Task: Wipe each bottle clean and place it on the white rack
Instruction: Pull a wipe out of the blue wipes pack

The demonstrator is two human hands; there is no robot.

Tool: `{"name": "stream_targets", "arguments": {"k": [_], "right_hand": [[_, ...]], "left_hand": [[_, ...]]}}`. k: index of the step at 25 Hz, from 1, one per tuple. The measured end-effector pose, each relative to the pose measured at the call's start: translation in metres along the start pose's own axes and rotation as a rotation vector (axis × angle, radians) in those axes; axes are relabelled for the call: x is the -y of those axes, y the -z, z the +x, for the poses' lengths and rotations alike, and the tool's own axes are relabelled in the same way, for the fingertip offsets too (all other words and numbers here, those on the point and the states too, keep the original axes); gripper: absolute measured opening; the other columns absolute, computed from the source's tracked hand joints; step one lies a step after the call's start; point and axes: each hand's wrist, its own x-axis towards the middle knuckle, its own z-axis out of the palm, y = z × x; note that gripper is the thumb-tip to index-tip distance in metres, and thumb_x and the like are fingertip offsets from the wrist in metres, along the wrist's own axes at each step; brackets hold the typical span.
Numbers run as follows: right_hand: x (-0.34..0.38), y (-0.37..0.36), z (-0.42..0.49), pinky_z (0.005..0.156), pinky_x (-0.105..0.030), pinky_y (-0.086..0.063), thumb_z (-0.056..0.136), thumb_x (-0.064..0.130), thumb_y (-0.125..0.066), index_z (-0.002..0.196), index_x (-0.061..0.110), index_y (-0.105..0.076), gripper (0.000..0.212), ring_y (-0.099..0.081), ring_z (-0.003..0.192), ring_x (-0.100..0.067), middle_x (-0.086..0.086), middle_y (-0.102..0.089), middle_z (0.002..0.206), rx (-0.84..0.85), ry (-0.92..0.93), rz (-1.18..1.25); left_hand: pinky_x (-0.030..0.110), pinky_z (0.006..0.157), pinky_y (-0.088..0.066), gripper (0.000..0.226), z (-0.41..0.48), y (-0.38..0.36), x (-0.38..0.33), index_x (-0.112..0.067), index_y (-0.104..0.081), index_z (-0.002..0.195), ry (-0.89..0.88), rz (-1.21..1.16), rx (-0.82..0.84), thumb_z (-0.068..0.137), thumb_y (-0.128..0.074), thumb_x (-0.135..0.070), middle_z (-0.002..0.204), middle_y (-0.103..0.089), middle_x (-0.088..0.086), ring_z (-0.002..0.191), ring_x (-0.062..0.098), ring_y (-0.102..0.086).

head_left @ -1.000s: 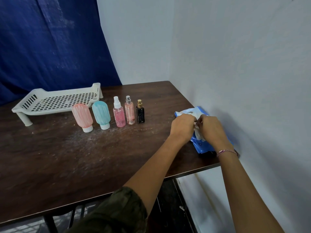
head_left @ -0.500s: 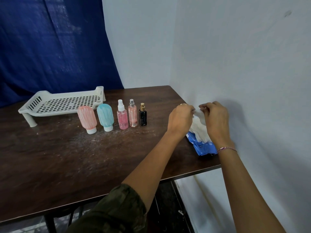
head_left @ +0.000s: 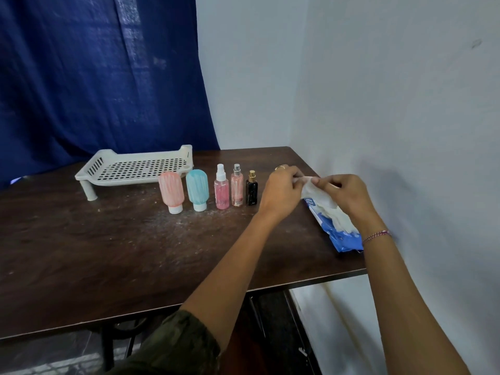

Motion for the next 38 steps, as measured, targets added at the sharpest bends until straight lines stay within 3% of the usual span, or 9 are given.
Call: {"name": "stream_targets", "arguments": {"k": [5,8,12,16,19,24,28,33,38], "right_hand": [[0.014,-0.022,-0.004,0.066,-0.018,-0.048,0.086,0.031,-0.064,0.087,0.011,-0.070,0.022,-0.060,0.076,-0.016,-0.005,-0.067,0.080,0.190,-0.079,0.207],[0.019,-0.044,-0.004,0.084,-0.032,-0.049,0.088,0.045,-0.057,0.092,0.008,-0.070,0.039,-0.060,0.092,-0.021,-0.011,-0.068,0.095,0.248,-0.157,0.232],[0.029,-0.073,-0.013,0.073,-0.025,-0.047,0.092,0.040,-0.052,0.098,-0.002,-0.067,0.045,-0.058,0.081,-0.018,-0.012,-0.064,0.089,0.332,-0.198,0.311],[0.042,-0.102,-0.022,0.065,-0.019,-0.055,0.085,0.012,-0.064,0.096,0.005,-0.070,0.015,-0.063,0.073,-0.013,-0.006,-0.067,0.092,0.346,-0.272,0.510],[0.047,-0.125,-0.027,0.068,-0.018,-0.055,0.080,0.005,-0.068,0.105,0.005,-0.068,0.025,-0.064,0.079,-0.010,-0.003,-0.068,0.094,0.323,-0.260,0.529],[0.050,-0.167,-0.032,0.082,-0.033,-0.055,0.073,0.006,-0.076,0.100,0.019,-0.065,0.032,-0.063,0.095,-0.018,-0.006,-0.065,0.105,0.229,-0.212,0.504],[0.055,-0.195,-0.041,0.075,-0.027,-0.055,0.078,0.012,-0.072,0.096,0.026,-0.061,0.025,-0.063,0.090,-0.015,-0.003,-0.065,0.095,0.203,-0.030,0.466],[0.048,-0.210,-0.043,0.086,-0.025,-0.052,0.088,0.023,-0.060,0.109,0.013,-0.066,0.023,-0.062,0.100,-0.016,-0.007,-0.068,0.107,0.278,-0.055,0.638],[0.044,-0.216,-0.039,0.086,-0.028,-0.052,0.081,0.021,-0.070,0.116,0.014,-0.063,0.037,-0.062,0.101,-0.012,-0.002,-0.067,0.111,0.353,-0.021,0.529]], "left_hand": [[0.031,0.080,-0.047,0.014,-0.014,0.040,0.025,-0.013,-0.059,0.086,0.185,-0.080,-0.009,0.091,-0.058,-0.026,0.095,-0.063,0.002,0.091,0.016,-0.057],[0.021,0.077,-0.042,0.017,-0.026,0.064,0.037,-0.018,-0.054,0.082,0.322,-0.189,0.008,0.093,-0.055,-0.031,0.095,-0.057,-0.002,0.091,0.009,-0.051],[0.016,0.066,-0.040,0.019,-0.041,0.088,0.061,-0.014,-0.057,0.089,0.434,-0.325,-0.008,0.093,-0.055,-0.032,0.087,-0.056,-0.001,0.083,0.010,-0.051],[0.042,0.084,-0.056,0.022,-0.055,0.108,0.087,-0.014,-0.062,0.098,0.540,-0.404,-0.059,0.083,-0.070,-0.029,0.107,-0.060,0.005,0.101,0.023,-0.060],[0.029,0.073,-0.058,0.023,-0.067,0.122,0.100,-0.016,-0.062,0.097,0.568,-0.386,-0.104,0.079,-0.075,-0.020,0.104,-0.062,0.002,0.096,0.018,-0.060],[0.023,0.071,-0.054,0.020,-0.077,0.131,0.115,-0.008,-0.070,0.099,0.558,-0.336,-0.166,0.080,-0.073,-0.014,0.102,-0.066,0.005,0.094,0.018,-0.063],[0.035,0.080,-0.056,0.015,-0.080,0.128,0.125,-0.004,-0.072,0.092,0.553,-0.394,-0.198,0.080,-0.072,-0.013,0.096,-0.071,0.014,0.093,0.025,-0.067],[0.033,0.084,-0.054,0.016,-0.081,0.133,0.135,-0.002,-0.068,0.098,0.663,-0.504,-0.257,0.084,-0.067,-0.010,0.106,-0.068,0.015,0.096,0.022,-0.064],[0.037,0.082,-0.057,0.017,-0.083,0.141,0.135,-0.003,-0.069,0.097,0.677,-0.634,-0.219,0.094,-0.053,-0.009,0.111,-0.066,0.016,0.101,0.026,-0.064]]}}
